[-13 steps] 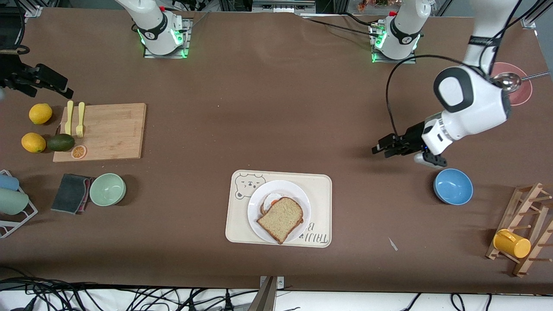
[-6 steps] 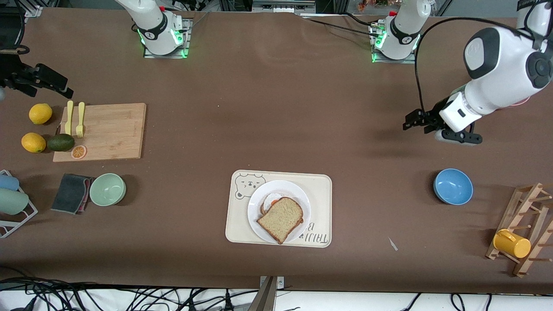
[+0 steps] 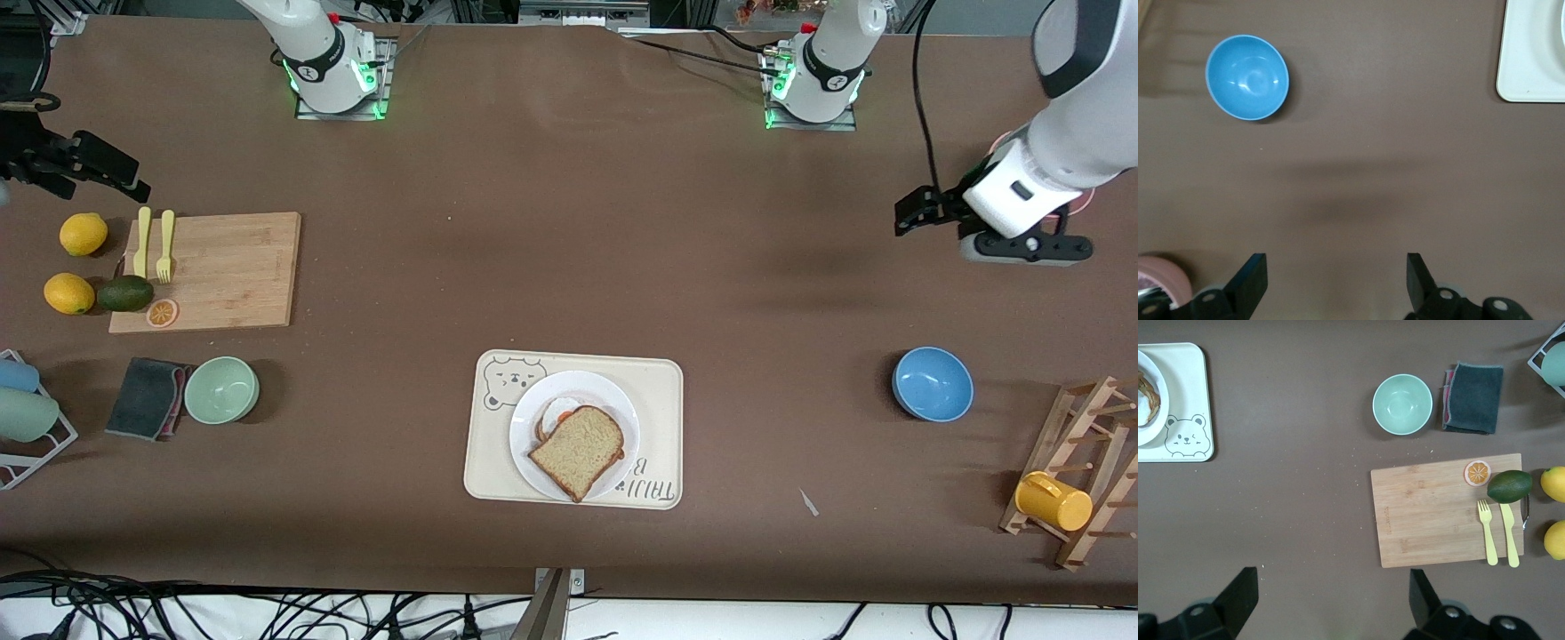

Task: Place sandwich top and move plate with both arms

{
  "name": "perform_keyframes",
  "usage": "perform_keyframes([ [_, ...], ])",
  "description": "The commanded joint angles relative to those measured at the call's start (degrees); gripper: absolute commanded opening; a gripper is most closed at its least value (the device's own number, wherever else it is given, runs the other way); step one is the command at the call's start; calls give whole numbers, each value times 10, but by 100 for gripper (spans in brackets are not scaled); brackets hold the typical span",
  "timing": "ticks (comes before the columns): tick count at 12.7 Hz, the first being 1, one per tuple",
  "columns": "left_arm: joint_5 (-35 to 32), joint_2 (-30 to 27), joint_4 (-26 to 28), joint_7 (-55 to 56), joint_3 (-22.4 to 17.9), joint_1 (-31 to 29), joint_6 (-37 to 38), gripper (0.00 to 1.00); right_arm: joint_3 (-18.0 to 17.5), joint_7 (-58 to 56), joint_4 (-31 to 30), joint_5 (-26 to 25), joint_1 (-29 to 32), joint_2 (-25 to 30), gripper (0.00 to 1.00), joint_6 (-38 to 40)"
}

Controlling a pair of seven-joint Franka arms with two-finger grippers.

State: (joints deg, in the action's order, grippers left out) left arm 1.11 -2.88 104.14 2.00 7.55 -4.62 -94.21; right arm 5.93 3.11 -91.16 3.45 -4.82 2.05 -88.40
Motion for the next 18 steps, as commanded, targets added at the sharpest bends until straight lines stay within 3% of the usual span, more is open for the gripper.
perform_keyframes([
  [1,-21,36,-72,15,5,-6,64,93,0,-8,10,-8,0,1,100,12],
  [4,-20,71,-167,15,-4,-4,139,95,0,-8,10,-7,0,1,100,12],
  [6,-15,84,-198,15,-14,-2,153,97,0,-7,10,-7,0,1,100,12],
  [9,-1,87,-213,13,-45,7,153,99,0,-6,10,-6,0,2,100,12],
  [18,6,85,-214,9,-46,8,148,100,2,-3,13,-7,2,1,100,7],
])
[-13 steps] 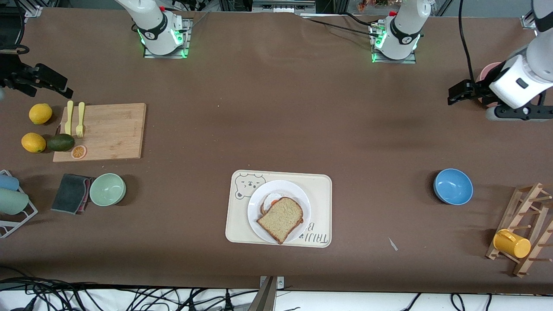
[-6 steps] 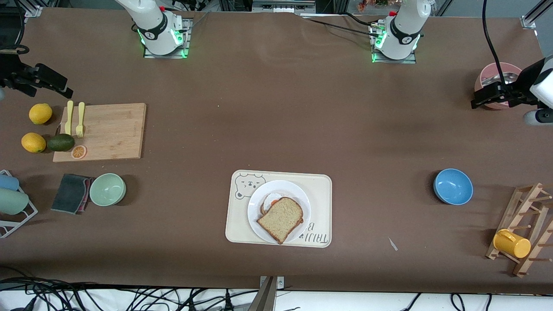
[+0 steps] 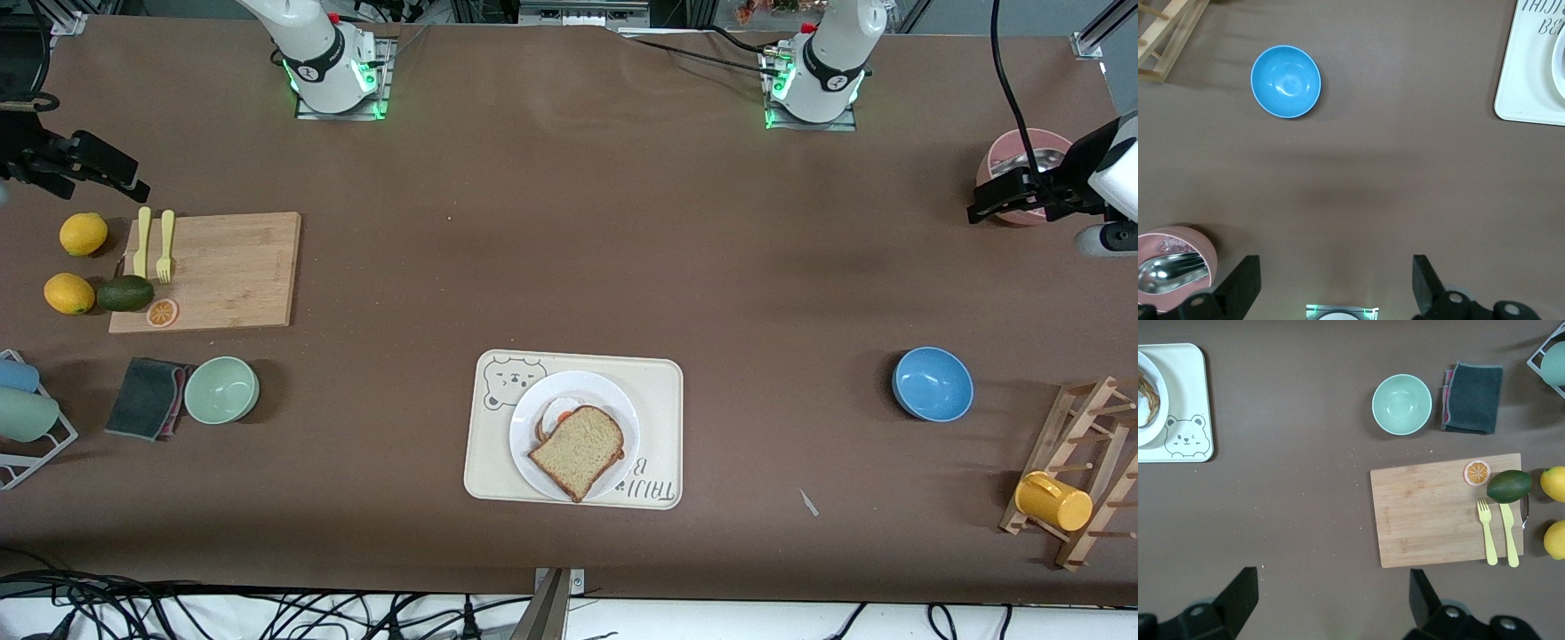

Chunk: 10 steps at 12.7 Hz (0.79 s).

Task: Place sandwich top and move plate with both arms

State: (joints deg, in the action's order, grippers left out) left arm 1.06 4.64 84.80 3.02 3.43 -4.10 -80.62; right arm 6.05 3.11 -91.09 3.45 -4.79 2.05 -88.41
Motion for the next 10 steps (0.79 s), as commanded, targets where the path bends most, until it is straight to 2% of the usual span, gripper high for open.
perform_keyframes([
  [1,5,10,-21,-1,-4,3,12,100,0,-3,22,-19,1,1,100,8],
  [4,5,7,-20,-1,-4,2,12,100,-3,-2,30,-56,0,0,100,10],
  [10,6,9,-19,2,0,-3,11,100,-17,1,28,-49,-5,-4,100,10],
])
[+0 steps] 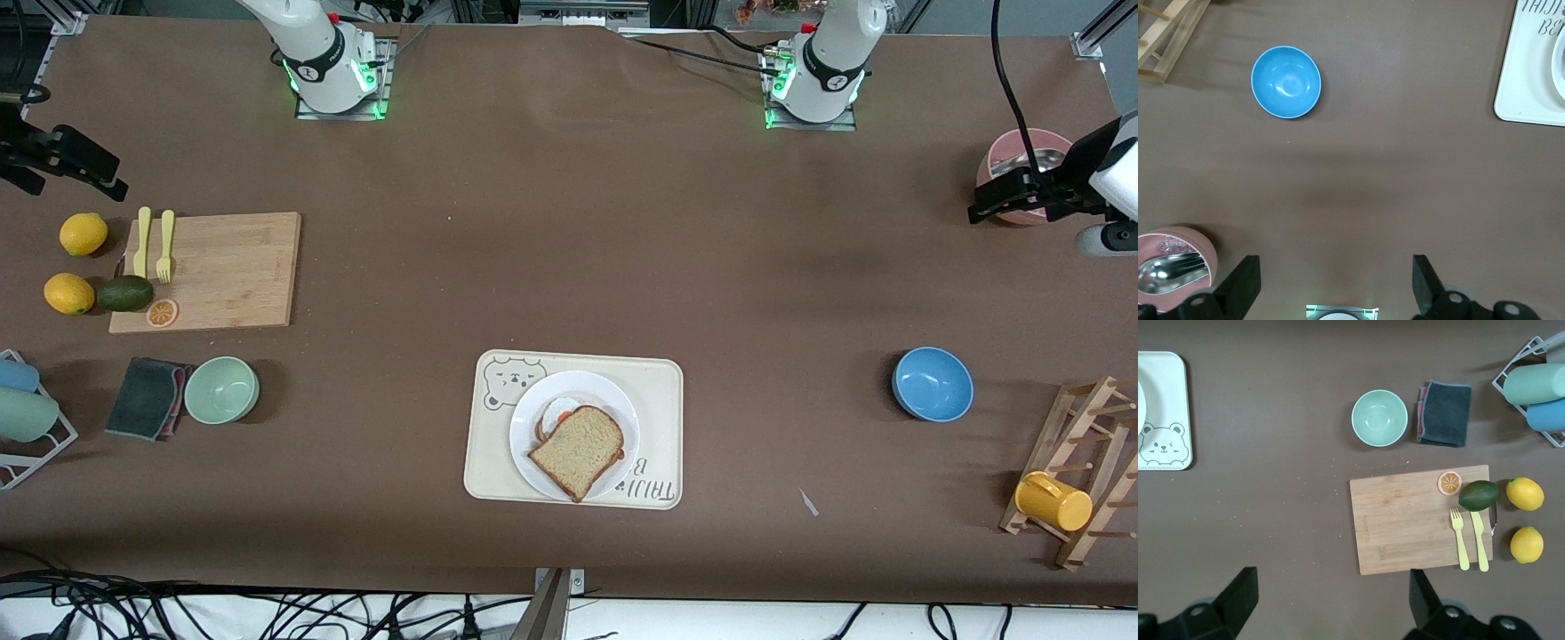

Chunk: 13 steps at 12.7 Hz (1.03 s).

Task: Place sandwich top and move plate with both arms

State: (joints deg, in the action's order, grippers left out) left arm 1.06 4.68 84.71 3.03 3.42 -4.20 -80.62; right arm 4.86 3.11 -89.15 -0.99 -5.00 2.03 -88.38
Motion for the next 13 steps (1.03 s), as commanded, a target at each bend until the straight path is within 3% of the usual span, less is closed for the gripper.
perform_keyframes([
  [1,6,9,-18,2,1,-2,11,100,-5,1,9,-8,-3,-5,100,8],
  [9,5,9,-12,-1,-1,-5,13,100,-3,-1,17,-3,-2,0,100,11],
  [13,6,9,-9,3,0,-4,16,100,-3,-5,20,-4,-2,-8,100,48],
])
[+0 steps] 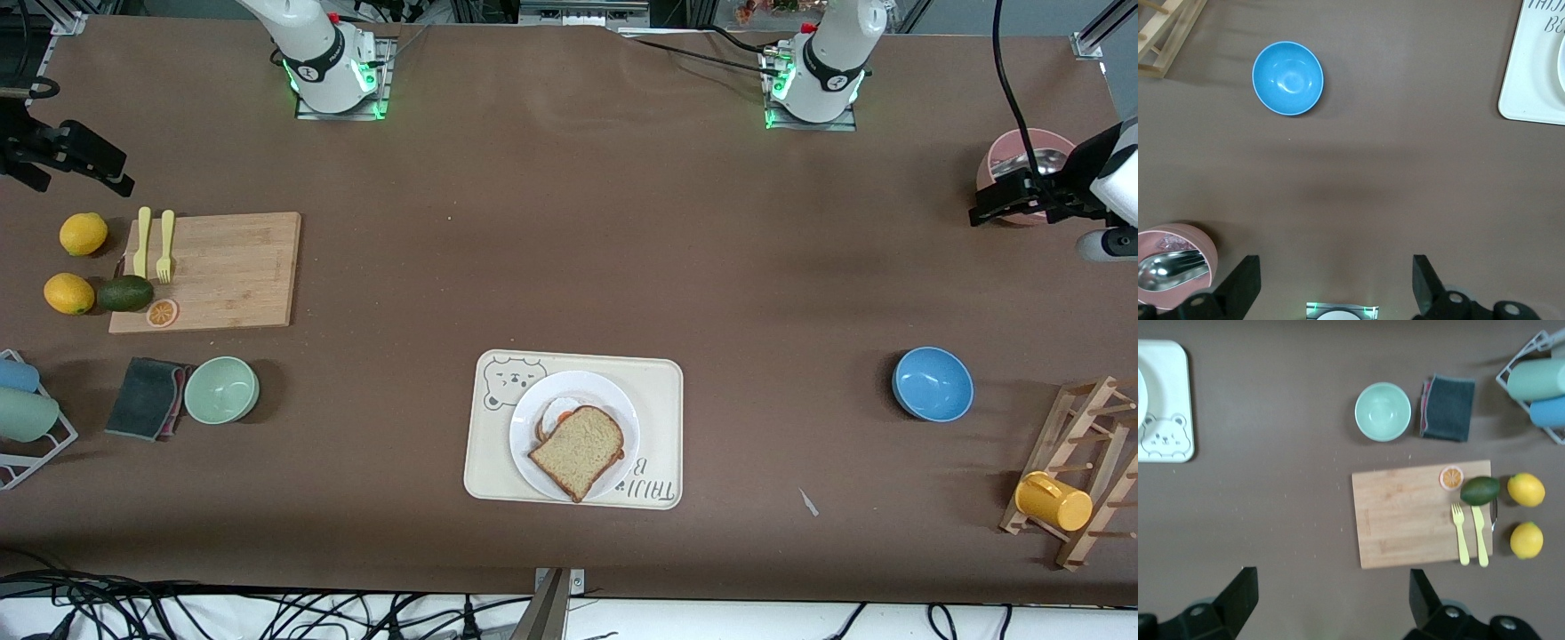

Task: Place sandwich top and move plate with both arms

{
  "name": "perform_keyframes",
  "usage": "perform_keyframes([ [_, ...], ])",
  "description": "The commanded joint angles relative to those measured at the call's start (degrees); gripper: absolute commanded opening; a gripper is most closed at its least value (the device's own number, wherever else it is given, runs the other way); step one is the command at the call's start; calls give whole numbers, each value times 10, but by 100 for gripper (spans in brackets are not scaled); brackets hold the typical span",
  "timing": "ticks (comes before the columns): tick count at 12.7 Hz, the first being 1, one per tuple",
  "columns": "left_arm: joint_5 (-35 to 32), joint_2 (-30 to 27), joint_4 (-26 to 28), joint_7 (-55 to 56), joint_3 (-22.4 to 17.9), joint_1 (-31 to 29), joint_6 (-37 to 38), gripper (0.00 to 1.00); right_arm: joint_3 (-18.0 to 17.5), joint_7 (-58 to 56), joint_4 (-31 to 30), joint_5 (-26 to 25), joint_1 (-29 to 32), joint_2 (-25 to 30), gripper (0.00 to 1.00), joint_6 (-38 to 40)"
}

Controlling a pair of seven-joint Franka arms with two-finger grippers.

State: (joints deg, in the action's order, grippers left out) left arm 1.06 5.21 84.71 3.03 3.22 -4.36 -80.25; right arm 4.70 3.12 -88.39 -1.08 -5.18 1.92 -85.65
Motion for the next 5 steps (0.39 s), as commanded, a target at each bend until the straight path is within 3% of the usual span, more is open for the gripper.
perform_keyframes([
  [1,5,3,-9,3,2,-2,11,100,-2,-6,12,-6,-1,-8,100,21],
  [5,11,2,-5,5,3,-1,11,100,0,-1,11,-3,0,-8,100,22],
])
